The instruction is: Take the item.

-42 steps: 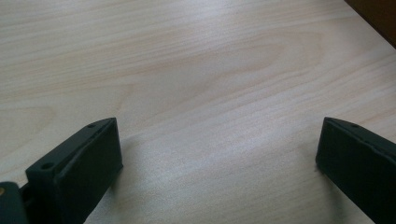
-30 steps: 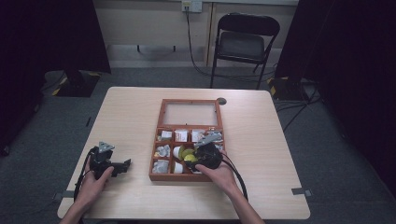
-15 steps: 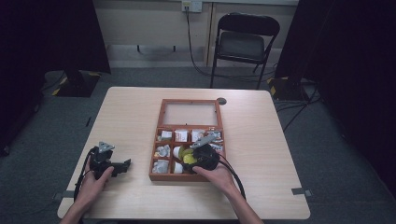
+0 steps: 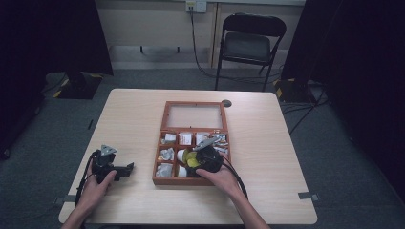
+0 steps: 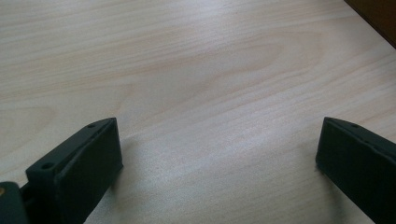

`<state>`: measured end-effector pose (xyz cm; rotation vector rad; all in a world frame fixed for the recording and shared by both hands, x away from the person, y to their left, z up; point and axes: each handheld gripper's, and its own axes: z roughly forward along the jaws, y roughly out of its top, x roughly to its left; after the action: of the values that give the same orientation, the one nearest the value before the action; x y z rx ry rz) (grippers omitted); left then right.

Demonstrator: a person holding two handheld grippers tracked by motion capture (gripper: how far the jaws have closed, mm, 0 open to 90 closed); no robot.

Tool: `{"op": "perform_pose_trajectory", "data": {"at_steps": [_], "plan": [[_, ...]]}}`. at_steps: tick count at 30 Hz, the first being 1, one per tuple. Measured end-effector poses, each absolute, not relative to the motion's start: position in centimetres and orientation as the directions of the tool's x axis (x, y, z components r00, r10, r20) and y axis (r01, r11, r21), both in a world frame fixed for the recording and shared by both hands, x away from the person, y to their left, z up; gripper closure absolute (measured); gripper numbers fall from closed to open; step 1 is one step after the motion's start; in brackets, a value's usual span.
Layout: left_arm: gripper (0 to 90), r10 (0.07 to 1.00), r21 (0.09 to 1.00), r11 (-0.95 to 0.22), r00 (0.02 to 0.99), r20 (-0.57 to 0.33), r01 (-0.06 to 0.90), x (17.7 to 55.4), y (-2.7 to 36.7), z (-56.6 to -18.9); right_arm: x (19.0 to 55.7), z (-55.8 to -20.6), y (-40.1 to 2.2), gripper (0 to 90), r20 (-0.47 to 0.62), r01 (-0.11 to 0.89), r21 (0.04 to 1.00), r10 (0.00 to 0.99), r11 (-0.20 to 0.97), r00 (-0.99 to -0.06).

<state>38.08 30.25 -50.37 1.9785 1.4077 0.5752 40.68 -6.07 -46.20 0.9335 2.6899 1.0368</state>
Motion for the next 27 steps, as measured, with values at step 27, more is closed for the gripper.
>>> {"op": "perform_pose_trajectory", "data": {"at_steps": [27], "plan": [[0.0,0.943,0.711,-0.226,0.332,-0.011,0.666,38.08,30.25,-50.37,40.79,-46.27,-5.91,44.3,0.098,0.504,0.610,0.573,0.611,-0.814]]}}
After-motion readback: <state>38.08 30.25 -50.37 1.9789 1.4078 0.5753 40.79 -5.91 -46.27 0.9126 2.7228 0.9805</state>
